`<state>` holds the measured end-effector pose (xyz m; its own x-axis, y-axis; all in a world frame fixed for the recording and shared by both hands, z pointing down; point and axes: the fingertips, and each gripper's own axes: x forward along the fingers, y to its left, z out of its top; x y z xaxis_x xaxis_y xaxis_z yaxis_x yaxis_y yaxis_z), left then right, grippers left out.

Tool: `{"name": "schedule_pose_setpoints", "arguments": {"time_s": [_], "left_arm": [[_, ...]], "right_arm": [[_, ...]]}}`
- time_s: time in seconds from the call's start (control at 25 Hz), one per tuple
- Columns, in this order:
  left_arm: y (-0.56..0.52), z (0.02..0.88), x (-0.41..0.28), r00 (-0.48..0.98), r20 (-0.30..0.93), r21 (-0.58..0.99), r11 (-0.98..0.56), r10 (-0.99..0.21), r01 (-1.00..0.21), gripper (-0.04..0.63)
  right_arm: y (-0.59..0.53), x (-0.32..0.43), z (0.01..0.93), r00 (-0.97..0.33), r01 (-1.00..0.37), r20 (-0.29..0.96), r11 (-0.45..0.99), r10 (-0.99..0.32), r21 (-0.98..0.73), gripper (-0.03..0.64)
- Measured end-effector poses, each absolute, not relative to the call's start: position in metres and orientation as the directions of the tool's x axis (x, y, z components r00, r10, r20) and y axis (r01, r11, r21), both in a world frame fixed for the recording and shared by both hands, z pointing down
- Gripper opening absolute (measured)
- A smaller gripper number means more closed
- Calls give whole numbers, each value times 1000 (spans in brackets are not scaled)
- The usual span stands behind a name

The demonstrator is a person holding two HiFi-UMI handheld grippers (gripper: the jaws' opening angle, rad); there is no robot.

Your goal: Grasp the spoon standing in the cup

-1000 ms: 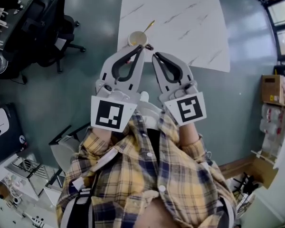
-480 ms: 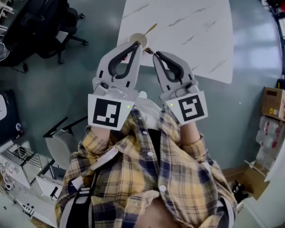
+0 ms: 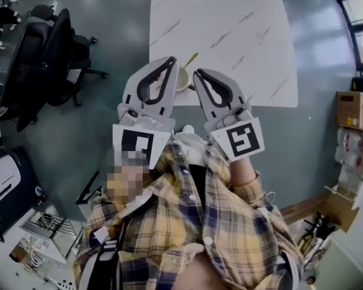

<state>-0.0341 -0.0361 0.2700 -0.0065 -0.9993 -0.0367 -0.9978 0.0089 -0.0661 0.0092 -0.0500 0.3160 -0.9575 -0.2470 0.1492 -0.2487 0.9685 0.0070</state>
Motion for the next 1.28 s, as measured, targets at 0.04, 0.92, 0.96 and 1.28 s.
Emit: {"name": "schedule_pose_setpoints", "arguments": {"time_s": [0.04, 0.92, 0.96, 1.28], "left_arm": [[-42, 270, -40, 12, -31, -69, -10, -999, -998, 15], [-102, 287, -94, 454, 33, -51, -456, -890, -889, 15], [-103, 288, -93, 463, 36, -50, -464, -886, -884, 15], [-114, 292, -83, 472, 46, -24, -474, -880, -880, 15]], "right_arm": [[-55, 3, 315, -953, -265, 152, 964, -263, 5, 40], [-113, -40, 320, -734, -669, 172, 743, -657, -16, 40], [-113, -38, 320, -727, -677, 173, 735, -665, -19, 40], [-118, -24, 324, -710, -693, 198, 720, -676, -25, 40]]}}
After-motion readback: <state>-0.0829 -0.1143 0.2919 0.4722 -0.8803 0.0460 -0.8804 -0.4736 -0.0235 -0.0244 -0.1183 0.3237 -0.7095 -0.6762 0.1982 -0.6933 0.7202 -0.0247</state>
